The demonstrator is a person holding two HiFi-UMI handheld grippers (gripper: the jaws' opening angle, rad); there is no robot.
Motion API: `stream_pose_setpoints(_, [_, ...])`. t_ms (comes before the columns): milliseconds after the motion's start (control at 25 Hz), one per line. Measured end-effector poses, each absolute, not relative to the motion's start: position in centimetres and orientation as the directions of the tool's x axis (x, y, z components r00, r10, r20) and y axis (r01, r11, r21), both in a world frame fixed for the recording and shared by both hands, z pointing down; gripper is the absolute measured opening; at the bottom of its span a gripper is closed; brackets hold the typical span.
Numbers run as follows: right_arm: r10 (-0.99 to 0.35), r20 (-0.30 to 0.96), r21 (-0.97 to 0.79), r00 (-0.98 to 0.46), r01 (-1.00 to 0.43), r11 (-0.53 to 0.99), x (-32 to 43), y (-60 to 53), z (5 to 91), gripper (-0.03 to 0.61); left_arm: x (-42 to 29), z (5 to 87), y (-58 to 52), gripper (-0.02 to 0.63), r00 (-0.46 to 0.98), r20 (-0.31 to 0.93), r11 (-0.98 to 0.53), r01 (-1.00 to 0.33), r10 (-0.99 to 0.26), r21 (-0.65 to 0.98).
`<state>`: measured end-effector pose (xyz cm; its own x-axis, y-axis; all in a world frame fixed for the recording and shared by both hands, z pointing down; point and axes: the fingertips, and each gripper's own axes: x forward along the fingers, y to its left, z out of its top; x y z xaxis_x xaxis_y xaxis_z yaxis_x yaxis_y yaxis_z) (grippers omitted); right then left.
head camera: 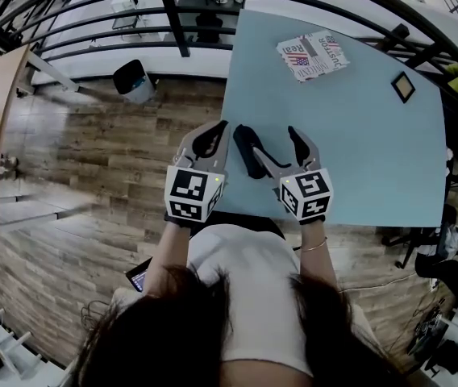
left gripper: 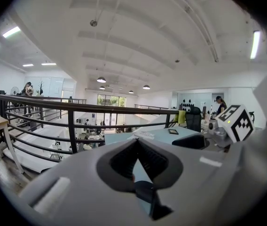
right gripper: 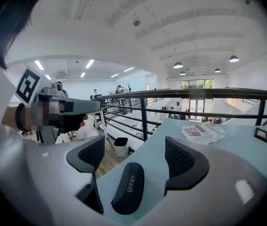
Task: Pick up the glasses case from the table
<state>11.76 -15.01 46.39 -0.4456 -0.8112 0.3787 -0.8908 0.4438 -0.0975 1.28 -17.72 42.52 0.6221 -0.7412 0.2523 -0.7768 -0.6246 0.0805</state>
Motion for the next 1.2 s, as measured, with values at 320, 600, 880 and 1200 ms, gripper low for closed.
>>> stream_pose_setpoints(320, [-0.802, 0.414, -0.118, -0.430, -0.899, 0.421, 12.6, -15.4, 47.7, 0.376, 1.3, 43.4, -18.1, 0.057, 0.627, 0.267, -0.631, -0.771, -0.732, 0.084])
stream_pose_setpoints(600, [-0.762, 0.472, -0.133, -0.444, -0.890, 0.436, 11.7, -15.3, 50.6, 0.376, 1.0, 45.1, -18.1, 0.057, 0.618, 0.293, -0.622, -0.778, -0.729, 0.094])
stream_pose_setpoints(880, [-0.700, 0.541, -0.131, -0.467, -0.868, 0.479, 9.7, -15.2, 54.0, 0.385, 1.3, 45.8, -17.8, 0.058, 0.630, 0.304, -0.627, -0.769, -0.714, 0.121])
stream_pose_setpoints(1200, [-0.655, 0.606, -0.125, -0.451, -0.867, 0.482, 9.1, -15.6, 57.6, 0.387, 0.4, 47.9, -18.3, 0.057, 0.623, 0.327, -0.619, -0.774, -0.710, 0.131])
